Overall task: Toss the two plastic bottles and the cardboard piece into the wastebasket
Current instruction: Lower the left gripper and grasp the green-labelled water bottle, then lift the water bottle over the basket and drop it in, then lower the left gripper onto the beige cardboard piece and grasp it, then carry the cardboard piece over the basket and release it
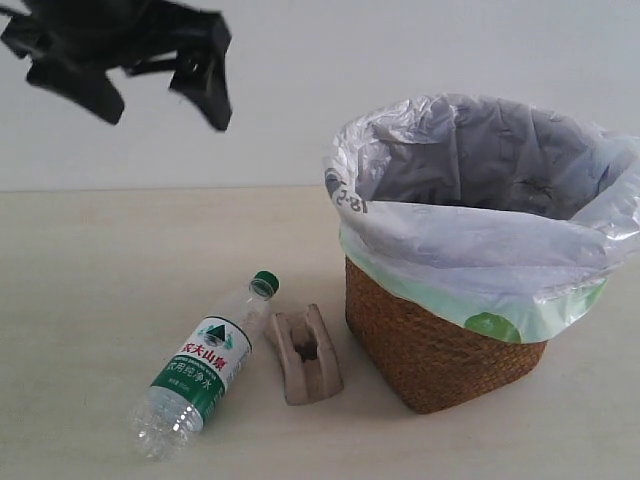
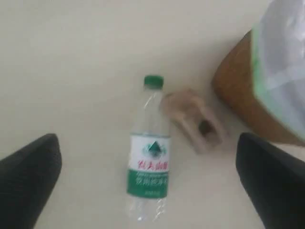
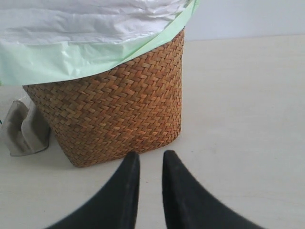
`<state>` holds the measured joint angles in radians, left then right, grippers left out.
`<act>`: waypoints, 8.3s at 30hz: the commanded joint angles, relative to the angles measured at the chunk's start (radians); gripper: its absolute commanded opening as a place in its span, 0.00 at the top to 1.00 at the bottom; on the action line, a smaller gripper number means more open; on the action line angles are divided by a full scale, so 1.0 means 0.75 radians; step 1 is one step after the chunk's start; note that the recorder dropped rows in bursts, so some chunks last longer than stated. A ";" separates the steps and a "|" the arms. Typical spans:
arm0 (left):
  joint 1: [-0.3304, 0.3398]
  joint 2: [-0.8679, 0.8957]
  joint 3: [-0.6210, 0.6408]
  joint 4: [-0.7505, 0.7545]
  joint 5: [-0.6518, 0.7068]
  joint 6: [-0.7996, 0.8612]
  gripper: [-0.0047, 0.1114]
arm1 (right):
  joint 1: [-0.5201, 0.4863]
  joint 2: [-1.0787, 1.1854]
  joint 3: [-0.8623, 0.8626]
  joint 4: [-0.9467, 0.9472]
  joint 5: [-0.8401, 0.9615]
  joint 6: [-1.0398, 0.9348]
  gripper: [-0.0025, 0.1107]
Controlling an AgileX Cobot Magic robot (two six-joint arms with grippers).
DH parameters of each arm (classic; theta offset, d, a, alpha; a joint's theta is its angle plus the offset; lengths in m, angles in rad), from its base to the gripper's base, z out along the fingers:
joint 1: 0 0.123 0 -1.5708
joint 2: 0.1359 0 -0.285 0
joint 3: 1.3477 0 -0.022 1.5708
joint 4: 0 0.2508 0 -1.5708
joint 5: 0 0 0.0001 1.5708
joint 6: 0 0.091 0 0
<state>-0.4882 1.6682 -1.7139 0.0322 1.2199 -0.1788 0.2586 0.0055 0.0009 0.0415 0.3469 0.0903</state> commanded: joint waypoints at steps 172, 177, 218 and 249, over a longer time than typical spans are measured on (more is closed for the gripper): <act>-0.095 0.586 0.347 -0.421 -0.658 0.014 0.04 | 0.002 -0.007 -0.001 0.000 -0.008 0.002 0.86; -0.095 0.627 0.347 -0.447 -0.685 0.008 0.04 | 0.002 -0.007 -0.001 0.000 -0.008 0.002 0.86; 0.404 -0.112 0.974 -0.067 -0.500 -0.012 0.93 | 0.002 -0.007 -0.001 0.000 -0.008 0.002 0.86; 0.300 -0.012 0.247 -1.710 -0.171 1.033 0.80 | 0.002 -0.007 -0.001 0.000 -0.008 0.002 0.86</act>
<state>-0.1750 1.6449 -1.3037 -1.1058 1.0036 0.5787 0.2586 0.0055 0.0009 0.0415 0.3469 0.0903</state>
